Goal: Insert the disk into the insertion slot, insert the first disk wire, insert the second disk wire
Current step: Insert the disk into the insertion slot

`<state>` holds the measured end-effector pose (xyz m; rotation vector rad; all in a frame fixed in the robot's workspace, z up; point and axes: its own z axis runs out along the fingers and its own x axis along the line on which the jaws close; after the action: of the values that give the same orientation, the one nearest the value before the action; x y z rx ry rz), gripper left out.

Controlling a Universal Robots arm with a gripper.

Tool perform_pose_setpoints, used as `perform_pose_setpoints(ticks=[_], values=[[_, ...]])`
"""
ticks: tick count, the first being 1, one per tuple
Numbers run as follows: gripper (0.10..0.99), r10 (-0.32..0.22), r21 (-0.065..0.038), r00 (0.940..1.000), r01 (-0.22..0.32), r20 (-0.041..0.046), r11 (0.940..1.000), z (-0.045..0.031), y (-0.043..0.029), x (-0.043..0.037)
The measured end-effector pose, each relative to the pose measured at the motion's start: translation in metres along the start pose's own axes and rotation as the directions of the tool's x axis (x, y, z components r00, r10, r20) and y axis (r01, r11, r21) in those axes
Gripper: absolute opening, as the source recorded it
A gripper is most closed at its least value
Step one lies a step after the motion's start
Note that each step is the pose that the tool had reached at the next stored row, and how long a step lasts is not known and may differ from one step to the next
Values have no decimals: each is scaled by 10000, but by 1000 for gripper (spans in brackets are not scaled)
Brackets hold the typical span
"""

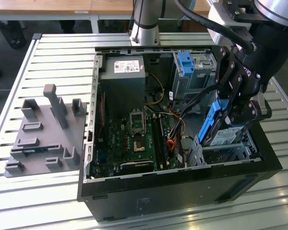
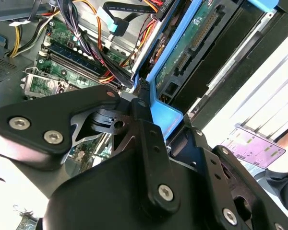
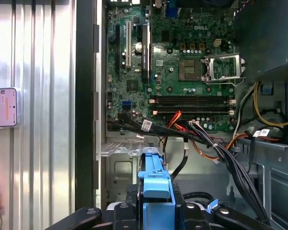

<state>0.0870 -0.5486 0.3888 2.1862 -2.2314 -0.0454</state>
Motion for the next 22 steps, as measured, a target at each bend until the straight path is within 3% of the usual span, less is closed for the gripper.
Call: perform_pose_setpoints(ticks=[22], values=[[365,0,0,10000,0,0,10000,138,-4,1]])
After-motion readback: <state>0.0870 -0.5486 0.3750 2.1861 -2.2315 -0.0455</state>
